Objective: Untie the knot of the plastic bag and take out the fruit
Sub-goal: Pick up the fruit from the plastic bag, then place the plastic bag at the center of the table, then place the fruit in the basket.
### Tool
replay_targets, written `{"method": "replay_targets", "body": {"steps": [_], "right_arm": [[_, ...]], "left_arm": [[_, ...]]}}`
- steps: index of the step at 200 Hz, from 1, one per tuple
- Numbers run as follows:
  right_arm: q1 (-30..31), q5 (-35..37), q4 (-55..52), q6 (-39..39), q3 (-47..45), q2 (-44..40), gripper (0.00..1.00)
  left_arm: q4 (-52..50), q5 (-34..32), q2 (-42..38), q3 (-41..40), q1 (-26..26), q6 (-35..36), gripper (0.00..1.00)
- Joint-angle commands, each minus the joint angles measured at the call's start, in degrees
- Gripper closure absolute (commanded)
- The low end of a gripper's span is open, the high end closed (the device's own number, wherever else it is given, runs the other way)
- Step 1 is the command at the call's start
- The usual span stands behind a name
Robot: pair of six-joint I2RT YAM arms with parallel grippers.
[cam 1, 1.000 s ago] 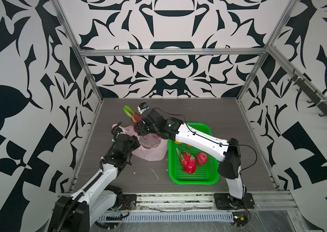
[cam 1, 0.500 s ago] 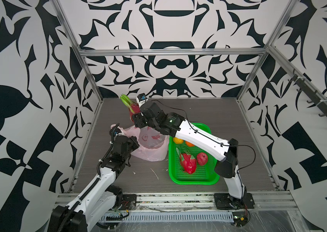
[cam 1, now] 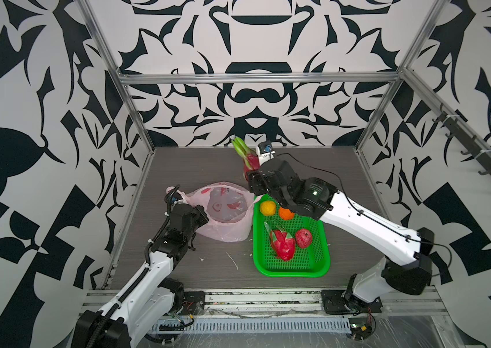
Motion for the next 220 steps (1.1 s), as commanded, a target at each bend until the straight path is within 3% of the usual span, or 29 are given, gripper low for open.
{"method": "replay_targets", "body": {"steps": [1, 129, 220], "right_arm": [[-0.58, 5.11, -1.79, 5.08, -5.28, -4.74, 0.90], [-1.04, 7.93, -11.35, 24.10, -21.77, -12.51, 0.90], [-7.70, 5.50, -14.10, 37.29, -30.14, -14.28, 0.90]], "left_arm": [[-0.68, -1.28, -0.13, 1.71, -0.08, 1.27, 1.00], [-2.39, -0.43, -2.43, 1.27, -0.08, 1.67, 1.00], [-3.41, 0.66, -6.14, -0.65, -0.08, 0.97, 1.00]]}}
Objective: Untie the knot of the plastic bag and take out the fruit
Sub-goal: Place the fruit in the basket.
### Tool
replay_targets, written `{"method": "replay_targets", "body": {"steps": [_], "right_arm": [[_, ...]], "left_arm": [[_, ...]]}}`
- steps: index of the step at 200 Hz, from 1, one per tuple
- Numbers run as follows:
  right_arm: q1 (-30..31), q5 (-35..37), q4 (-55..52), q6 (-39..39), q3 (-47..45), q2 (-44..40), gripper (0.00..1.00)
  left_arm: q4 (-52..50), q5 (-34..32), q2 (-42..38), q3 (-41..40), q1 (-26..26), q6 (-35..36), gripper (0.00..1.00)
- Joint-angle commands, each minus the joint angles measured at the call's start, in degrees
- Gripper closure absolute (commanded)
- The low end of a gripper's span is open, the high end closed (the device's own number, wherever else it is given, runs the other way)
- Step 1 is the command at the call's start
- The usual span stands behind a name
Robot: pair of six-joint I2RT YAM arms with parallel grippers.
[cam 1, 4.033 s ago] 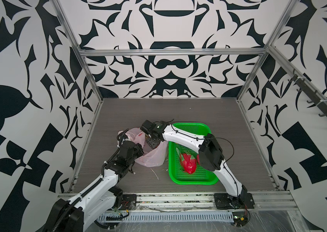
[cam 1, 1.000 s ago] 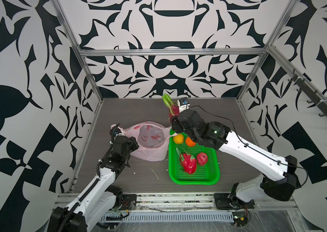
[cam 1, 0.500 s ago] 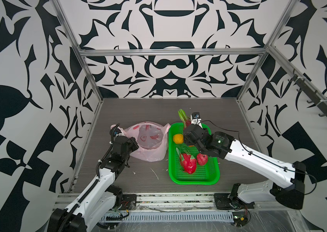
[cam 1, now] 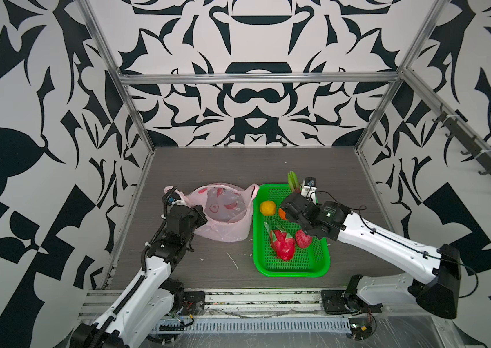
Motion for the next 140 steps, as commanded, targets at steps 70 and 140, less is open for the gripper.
{"method": "replay_targets", "body": {"steps": [70, 140], "right_arm": [[-5.71, -5.25, 6.16, 4.55, -7.59, -0.86, 0.90], [-7.98, -9.07, 9.45, 3.47, -6.97, 4.90, 0.90]], "left_arm": [[6.64, 5.88, -9.49, -6.39, -0.08, 1.57, 1.00], [0.37, 2.76, -19.21, -7.99, -0.08, 2.12, 1.00]]}}
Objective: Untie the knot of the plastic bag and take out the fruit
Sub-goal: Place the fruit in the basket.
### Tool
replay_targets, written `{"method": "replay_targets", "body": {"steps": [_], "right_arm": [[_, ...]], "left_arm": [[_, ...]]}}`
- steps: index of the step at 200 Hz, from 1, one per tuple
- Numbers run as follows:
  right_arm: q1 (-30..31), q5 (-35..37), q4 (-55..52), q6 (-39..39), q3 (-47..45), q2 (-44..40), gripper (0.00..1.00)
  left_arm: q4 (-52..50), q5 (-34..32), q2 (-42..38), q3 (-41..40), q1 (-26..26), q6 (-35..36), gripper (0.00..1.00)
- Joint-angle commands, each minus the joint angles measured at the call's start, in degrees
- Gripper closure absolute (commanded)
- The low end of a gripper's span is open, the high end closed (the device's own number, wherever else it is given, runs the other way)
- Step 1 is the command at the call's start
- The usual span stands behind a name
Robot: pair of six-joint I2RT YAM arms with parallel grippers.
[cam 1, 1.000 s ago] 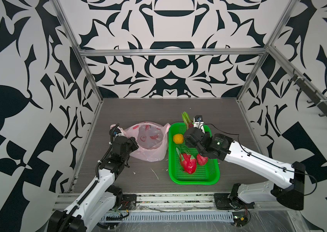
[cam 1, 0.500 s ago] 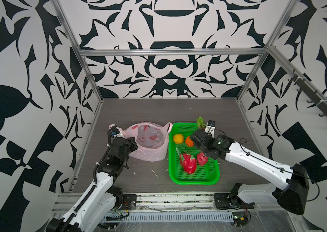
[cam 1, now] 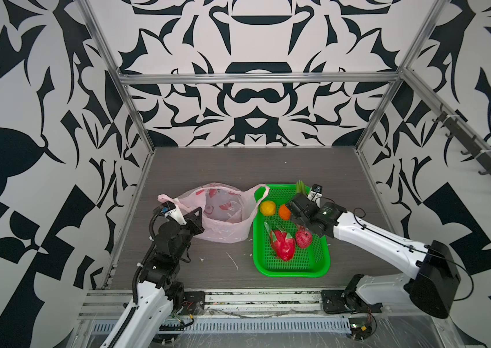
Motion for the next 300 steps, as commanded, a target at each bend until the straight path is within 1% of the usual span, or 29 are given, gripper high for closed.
{"method": "replay_targets", "body": {"steps": [1, 36, 84, 100, 145, 157, 165, 176, 182, 198, 224, 259, 273, 277, 300], "right_arm": [[-0.59, -0.76, 1.78, -0.39, 1.10, 1.78, 0.90], [-1.29, -1.76, 2.77, -0.40, 1.64, 4.63, 0.89], [-1.87, -2.20, 3.25, -0.53, 1.83, 7.05, 0.81], [-1.89, -2.39, 3.52, -0.58, 1.74, 7.33, 0.77], [-1.98, -2.91, 3.71, -0.61, 1.65, 8.08, 0.60], [-1.96, -3.00, 3.71, -0.57, 1.67, 8.22, 0.58], [-1.96, -2.98, 3.63, -0.44, 1.73, 8.28, 0.56], [-1.92, -3.04, 3.63, -0.25, 1.65, 8.30, 0.50], [-1.99, -3.12, 3.68, -0.27, 1.66, 8.30, 0.47], [-2.00, -3.20, 3.62, -0.05, 1.43, 8.30, 0.43], [-2.00, -3.25, 3.54, 0.11, 1.29, 8.30, 0.36], [-1.93, -3.26, 3.54, 0.13, 1.24, 8.17, 0.31], [-1.95, -3.27, 3.54, 0.21, 1.09, 7.96, 0.29], [-1.97, -3.24, 3.54, 0.21, 1.03, 7.83, 0.26], [-1.97, -3.12, 3.62, 0.50, 0.47, 7.19, 0.22]], "left_arm": [[-2.39, -1.58, -0.19, -0.43, -0.08, 0.72, 1.00], [-0.62, -2.34, 4.08, -0.18, -0.08, 0.10, 1.00], [2.65, -1.73, 9.86, 0.70, -0.08, 0.06, 1.00], [3.27, -1.36, 11.40, 1.01, -0.08, 0.01, 1.00], [3.45, -1.29, 13.59, 1.53, -0.08, -0.22, 1.00], [3.17, -1.34, 13.86, 1.81, -0.08, -0.12, 1.00], [2.82, -1.45, 14.03, 2.00, -0.08, -0.14, 0.95], [2.16, -1.63, 14.12, 2.22, -0.08, -0.03, 0.88], [1.97, -1.63, 14.12, 2.29, -0.08, -0.12, 0.86], [1.45, -1.55, 14.04, 2.26, -0.08, -0.12, 0.84], [0.30, -1.64, 13.45, 2.53, -0.08, -0.12, 0.74], [-1.44, -1.72, 12.81, 3.13, -0.08, -0.03, 0.63], [-2.22, -1.81, 12.63, 3.51, -0.08, 0.06, 0.59], [-2.49, -1.81, 12.55, 3.60, -0.08, 0.10, 0.58], [-3.51, -1.81, 11.95, 3.94, -0.08, 0.15, 0.54]]}}
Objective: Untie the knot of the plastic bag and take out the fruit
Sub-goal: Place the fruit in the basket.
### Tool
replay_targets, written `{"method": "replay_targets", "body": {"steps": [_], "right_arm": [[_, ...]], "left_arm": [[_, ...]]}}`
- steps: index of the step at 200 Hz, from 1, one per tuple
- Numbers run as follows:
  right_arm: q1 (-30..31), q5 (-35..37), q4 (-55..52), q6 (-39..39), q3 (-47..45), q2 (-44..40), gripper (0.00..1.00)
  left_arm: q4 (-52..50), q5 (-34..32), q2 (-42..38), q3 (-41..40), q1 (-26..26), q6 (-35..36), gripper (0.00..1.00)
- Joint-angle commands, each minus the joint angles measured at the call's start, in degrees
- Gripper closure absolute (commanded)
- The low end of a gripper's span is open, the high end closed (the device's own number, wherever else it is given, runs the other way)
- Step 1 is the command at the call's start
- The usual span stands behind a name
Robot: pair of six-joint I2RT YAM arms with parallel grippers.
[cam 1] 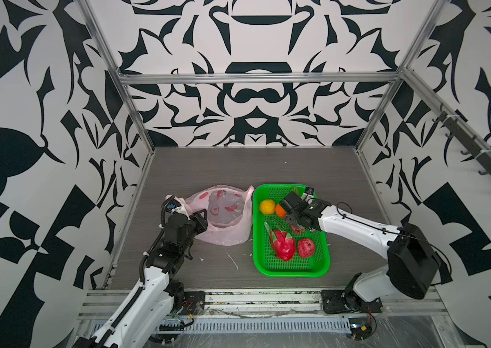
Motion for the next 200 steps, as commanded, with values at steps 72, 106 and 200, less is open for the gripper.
{"method": "replay_targets", "body": {"steps": [72, 106, 200], "right_arm": [[-0.11, 1.59, -0.35, 1.32, -1.27, -3.27, 0.11], [-0.13, 1.79, -0.58, 1.28, -1.93, -4.46, 0.07], [-0.16, 2.18, -0.83, 0.05, -2.48, -7.22, 0.05]], "left_arm": [[-8.15, -1.69, -3.52, 3.88, -0.08, 0.28, 0.38], [-12.57, -2.63, -5.40, 5.50, -0.08, 0.32, 0.21], [-21.40, -3.47, -8.61, 10.28, -0.04, 1.19, 0.06]]}}
